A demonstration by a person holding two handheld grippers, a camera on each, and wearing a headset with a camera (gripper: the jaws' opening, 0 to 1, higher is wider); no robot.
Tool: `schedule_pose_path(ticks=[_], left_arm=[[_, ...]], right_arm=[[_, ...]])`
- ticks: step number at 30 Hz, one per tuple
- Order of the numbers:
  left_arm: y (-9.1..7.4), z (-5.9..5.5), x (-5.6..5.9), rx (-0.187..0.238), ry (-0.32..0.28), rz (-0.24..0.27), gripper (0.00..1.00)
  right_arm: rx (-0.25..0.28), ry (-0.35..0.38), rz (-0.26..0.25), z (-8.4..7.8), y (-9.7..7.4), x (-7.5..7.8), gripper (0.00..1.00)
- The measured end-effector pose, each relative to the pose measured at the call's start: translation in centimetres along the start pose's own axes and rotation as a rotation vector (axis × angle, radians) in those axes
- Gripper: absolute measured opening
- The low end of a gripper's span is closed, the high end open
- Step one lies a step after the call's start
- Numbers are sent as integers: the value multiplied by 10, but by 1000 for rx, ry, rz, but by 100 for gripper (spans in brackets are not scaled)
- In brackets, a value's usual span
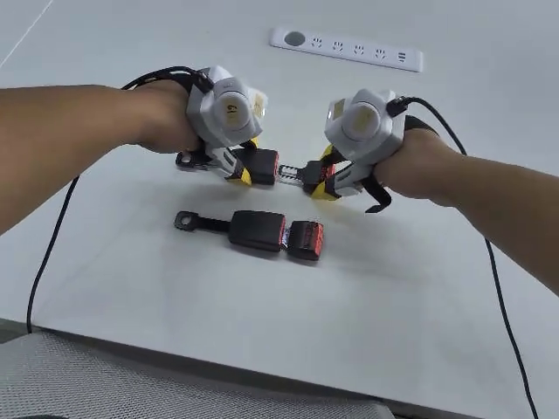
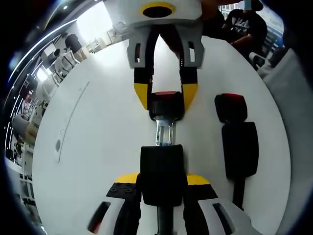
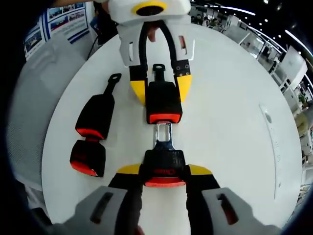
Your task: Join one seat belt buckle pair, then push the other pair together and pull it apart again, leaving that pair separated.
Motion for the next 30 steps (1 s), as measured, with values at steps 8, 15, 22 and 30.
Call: schedule_pose_path(ticks=[8, 15, 22, 30], left_arm=[[0, 0, 1, 3, -1, -3, 33], [1, 1, -1, 4, -5, -2, 33], [1, 1, -1, 13, -10, -10, 33], [-1, 4, 1, 24, 2, -16, 33]], right_arm=[[-20, -41, -14, 3, 2, 4, 34], [29, -39, 1, 9, 3, 5, 34], [74, -15, 25, 15, 6, 8, 33], [88, -27, 25, 17, 7, 7, 32]])
Point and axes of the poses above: the centre of the closed fingertips' face, and the gripper's own axes: y roughly forward along the fingers, x roughly to its right, z roughly out of its top, the point moved 2 cm from there along -y, roughly backward along the fingers
